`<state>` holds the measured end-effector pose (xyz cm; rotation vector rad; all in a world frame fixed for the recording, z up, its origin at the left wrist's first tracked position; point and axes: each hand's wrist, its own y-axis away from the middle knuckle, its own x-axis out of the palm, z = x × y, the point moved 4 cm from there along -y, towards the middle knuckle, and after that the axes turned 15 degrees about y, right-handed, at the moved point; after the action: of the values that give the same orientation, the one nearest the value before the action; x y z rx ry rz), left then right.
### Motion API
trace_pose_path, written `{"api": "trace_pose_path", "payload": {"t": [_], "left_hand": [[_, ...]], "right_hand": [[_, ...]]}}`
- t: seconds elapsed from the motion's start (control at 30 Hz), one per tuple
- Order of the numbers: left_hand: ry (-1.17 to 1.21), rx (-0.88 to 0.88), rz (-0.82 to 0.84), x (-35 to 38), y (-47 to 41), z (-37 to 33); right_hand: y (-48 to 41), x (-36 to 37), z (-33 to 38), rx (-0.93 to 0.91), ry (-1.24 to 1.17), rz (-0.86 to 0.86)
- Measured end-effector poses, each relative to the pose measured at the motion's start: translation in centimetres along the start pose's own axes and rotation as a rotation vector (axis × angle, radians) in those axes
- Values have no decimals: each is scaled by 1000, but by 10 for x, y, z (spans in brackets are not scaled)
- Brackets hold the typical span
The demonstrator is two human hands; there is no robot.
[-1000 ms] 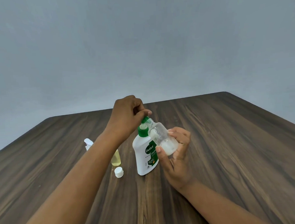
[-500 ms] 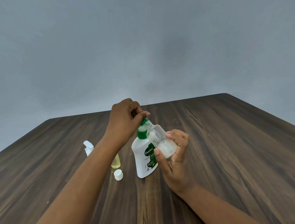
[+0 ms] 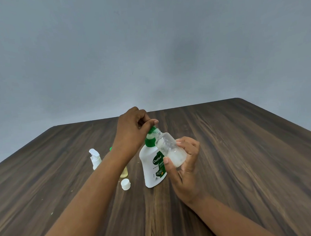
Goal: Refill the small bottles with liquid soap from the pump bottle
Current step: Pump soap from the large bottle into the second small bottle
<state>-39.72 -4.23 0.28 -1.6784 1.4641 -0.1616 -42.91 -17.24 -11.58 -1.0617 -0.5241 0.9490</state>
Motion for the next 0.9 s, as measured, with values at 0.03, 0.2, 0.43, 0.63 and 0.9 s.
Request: {"api": "trace_pose_path", "payload": {"t": [0.03, 0.2, 0.43, 0.63, 0.9], "left_hand": [[-9, 7, 20, -1, -2, -3], [-41, 8, 75, -2, -8, -6], [-50, 6, -3, 4, 4, 4], [-40, 74, 33, -3, -1, -4], [-13, 25, 11, 1, 2, 4]], "right_hand": [[-1, 0, 0, 0, -1, 1], [-1, 0, -1, -4, 0, -6], [3, 0, -1, 10, 10, 4], [1, 0, -1, 0, -1, -4], [1, 2, -1, 9, -16, 10]]}}
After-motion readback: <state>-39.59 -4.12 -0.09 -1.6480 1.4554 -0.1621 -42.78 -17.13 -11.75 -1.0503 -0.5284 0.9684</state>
